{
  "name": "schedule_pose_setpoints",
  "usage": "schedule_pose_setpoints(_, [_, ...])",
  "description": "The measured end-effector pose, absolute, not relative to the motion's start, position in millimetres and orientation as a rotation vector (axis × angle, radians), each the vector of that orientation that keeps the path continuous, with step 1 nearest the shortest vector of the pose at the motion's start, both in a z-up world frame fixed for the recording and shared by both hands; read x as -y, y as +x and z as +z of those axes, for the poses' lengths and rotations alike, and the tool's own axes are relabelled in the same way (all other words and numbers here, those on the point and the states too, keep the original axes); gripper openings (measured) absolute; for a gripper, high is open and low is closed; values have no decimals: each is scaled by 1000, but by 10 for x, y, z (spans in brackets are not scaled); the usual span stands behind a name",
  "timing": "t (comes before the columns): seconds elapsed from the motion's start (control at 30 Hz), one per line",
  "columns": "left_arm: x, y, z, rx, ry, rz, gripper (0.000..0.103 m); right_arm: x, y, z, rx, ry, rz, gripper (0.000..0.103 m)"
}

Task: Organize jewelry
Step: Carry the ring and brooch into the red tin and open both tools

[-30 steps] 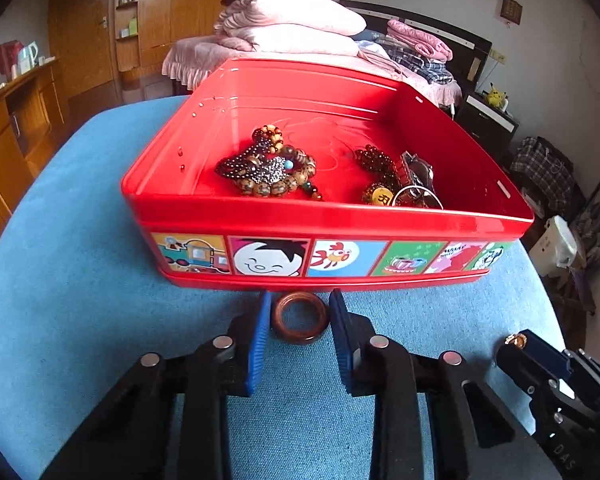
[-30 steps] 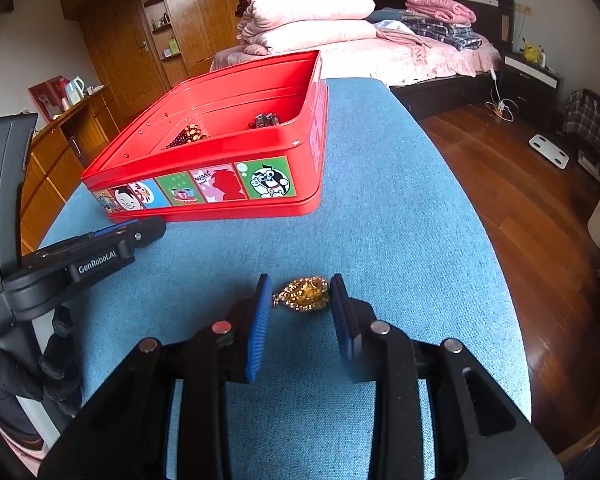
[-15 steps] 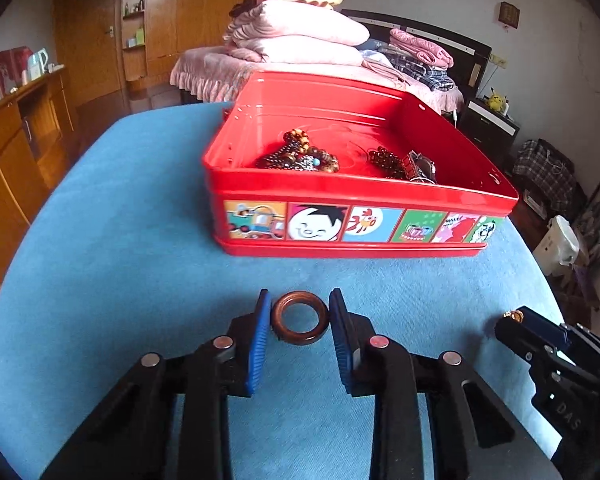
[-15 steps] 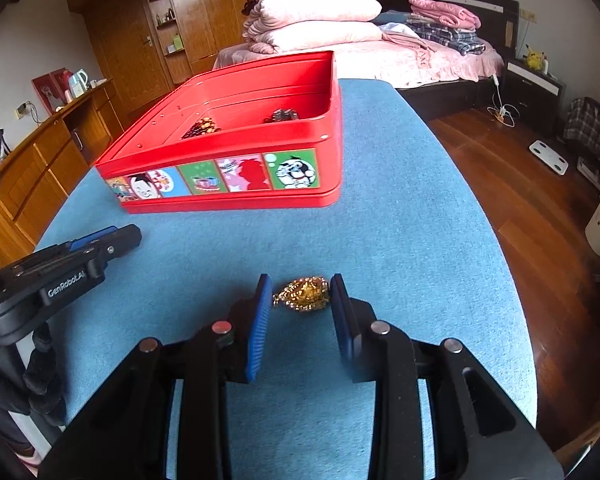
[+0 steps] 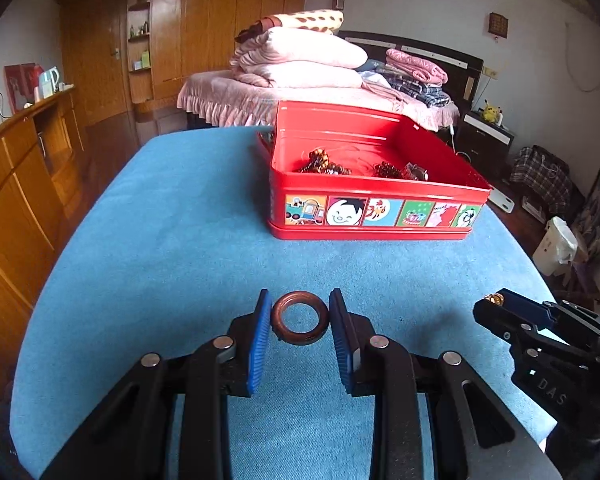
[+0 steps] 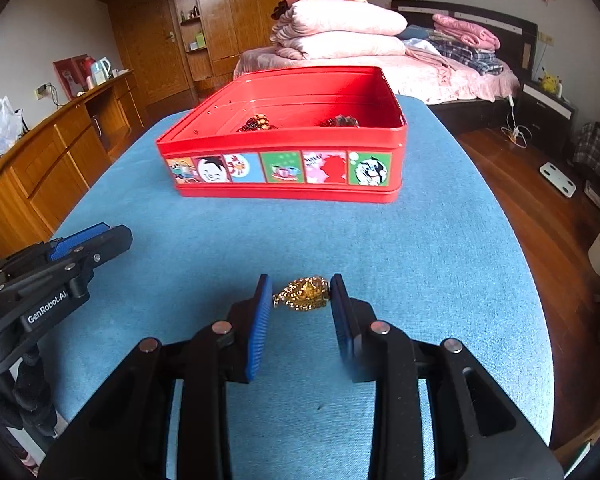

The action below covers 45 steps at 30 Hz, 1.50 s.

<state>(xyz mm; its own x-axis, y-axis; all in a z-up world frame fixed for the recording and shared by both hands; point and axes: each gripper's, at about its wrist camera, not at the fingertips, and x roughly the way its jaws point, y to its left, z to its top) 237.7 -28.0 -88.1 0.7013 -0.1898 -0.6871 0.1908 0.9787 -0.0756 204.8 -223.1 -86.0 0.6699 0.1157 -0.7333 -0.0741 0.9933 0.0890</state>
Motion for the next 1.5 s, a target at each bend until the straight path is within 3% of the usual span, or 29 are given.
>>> schedule_pose_setpoints(0.8, [233, 2680, -369, -639, -38, -207, 29, 2298, 2248, -362, -712, 38, 103, 29])
schedule_pose_setpoints(1.5, [784, 3965, -424, -711, -14, -242, 29, 2493, 3500, -236, -742, 52, 112, 29])
